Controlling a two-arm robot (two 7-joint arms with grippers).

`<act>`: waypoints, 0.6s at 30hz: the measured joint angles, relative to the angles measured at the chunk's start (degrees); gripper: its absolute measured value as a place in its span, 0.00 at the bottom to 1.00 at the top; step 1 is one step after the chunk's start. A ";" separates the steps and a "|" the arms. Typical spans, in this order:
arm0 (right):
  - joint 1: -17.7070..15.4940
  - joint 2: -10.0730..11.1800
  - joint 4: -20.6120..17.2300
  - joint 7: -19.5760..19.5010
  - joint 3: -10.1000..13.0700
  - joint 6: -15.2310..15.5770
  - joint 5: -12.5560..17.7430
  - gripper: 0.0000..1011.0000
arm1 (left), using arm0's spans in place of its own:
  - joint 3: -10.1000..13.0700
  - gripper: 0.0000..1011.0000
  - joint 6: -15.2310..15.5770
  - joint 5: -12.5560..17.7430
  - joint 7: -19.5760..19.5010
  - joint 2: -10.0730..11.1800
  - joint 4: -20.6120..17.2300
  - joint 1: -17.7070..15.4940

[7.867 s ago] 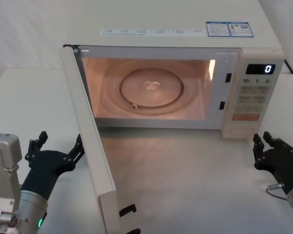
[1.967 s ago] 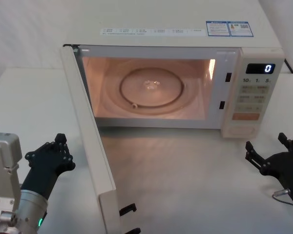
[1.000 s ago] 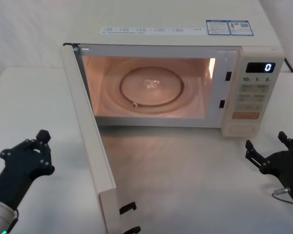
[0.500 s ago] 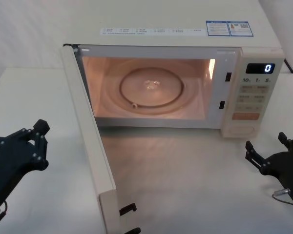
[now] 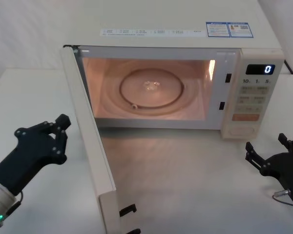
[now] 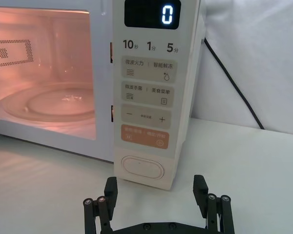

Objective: Press the button to open the microwave door with one hand; close the microwave door with the other hand.

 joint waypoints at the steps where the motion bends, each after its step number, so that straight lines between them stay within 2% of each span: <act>1: 0.00 0.00 0.00 0.00 0.00 0.00 0.00 0.99 | 0.27 0.00 0.09 0.04 0.05 0.12 0.05 -0.25; 11: 0.00 0.00 0.00 0.00 0.00 0.00 0.00 0.99 | 3.65 0.00 1.10 0.70 0.61 1.46 0.55 -3.66; 18: 0.00 0.00 0.00 0.00 0.00 0.00 0.00 0.99 | 6.74 0.00 2.54 1.68 0.52 2.53 1.97 -7.40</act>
